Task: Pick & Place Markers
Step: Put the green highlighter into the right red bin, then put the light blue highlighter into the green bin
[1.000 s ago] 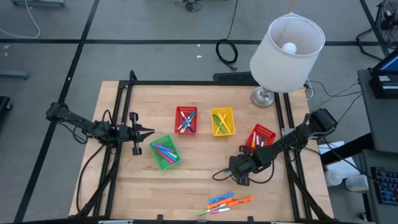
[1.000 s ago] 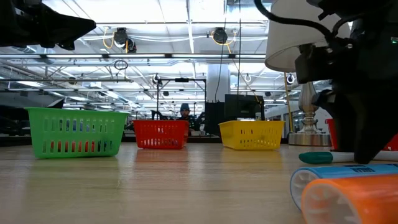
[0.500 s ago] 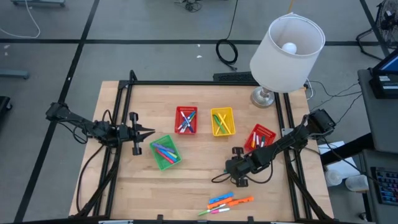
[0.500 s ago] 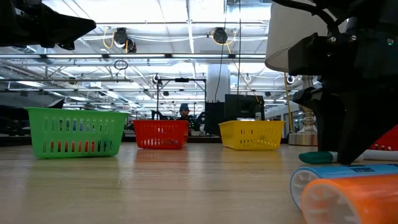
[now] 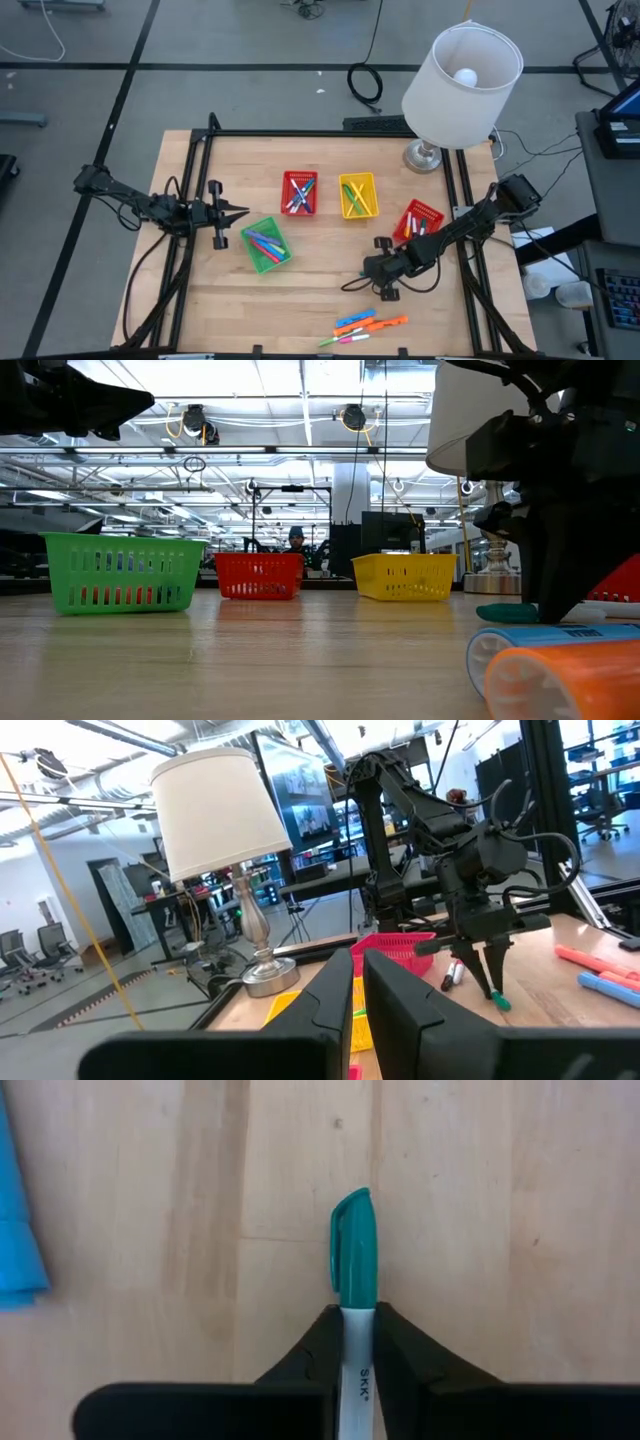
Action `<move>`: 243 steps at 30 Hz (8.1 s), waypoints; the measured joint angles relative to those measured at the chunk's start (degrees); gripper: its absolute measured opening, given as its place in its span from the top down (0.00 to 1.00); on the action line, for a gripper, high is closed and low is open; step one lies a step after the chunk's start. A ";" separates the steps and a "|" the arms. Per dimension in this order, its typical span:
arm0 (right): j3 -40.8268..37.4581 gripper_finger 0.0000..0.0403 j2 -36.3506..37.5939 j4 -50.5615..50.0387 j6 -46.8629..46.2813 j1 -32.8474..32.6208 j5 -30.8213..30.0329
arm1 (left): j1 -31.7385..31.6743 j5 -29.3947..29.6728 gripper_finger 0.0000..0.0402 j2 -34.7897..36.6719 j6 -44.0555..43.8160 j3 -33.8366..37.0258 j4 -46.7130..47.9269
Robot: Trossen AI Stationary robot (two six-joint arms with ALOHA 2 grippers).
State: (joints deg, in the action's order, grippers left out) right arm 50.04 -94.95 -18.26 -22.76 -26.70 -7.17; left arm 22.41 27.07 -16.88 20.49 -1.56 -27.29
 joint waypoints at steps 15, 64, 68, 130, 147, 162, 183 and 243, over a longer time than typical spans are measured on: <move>7.67 0.94 24.48 -32.21 8.40 -0.76 -10.87 | 0.00 -0.02 0.91 0.00 0.07 0.00 0.00; 18.07 0.81 31.01 -37.24 8.41 3.65 -1.85 | 0.00 0.04 0.91 0.02 0.81 0.00 -0.02; 22.61 0.90 31.88 -24.85 13.06 -5.71 -6.48 | 0.01 0.02 0.91 0.02 0.71 0.00 -0.02; -49.09 1.00 75.53 43.95 26.56 -23.89 -24.75 | 0.02 3.50 0.91 0.02 0.53 0.00 -3.85; -49.18 1.00 75.55 44.08 28.69 -23.89 -24.73 | 0.01 2.52 0.91 0.02 1.54 0.00 -3.85; -49.20 1.00 75.40 43.65 29.42 -23.89 -30.31 | 0.01 2.45 0.91 0.02 -1.73 0.00 -3.87; -49.20 1.00 75.40 43.67 29.41 -23.89 -30.31 | 0.00 2.45 0.91 0.02 -1.16 0.00 -4.31; -49.18 1.00 75.37 43.67 28.10 -23.93 -25.83 | 3.02 -7.36 0.91 -100.59 -38.20 -88.74 31.35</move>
State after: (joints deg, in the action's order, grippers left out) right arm 0.86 -19.57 25.41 5.34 -50.63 -32.99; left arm 25.44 19.71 -117.48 -17.71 -90.30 4.06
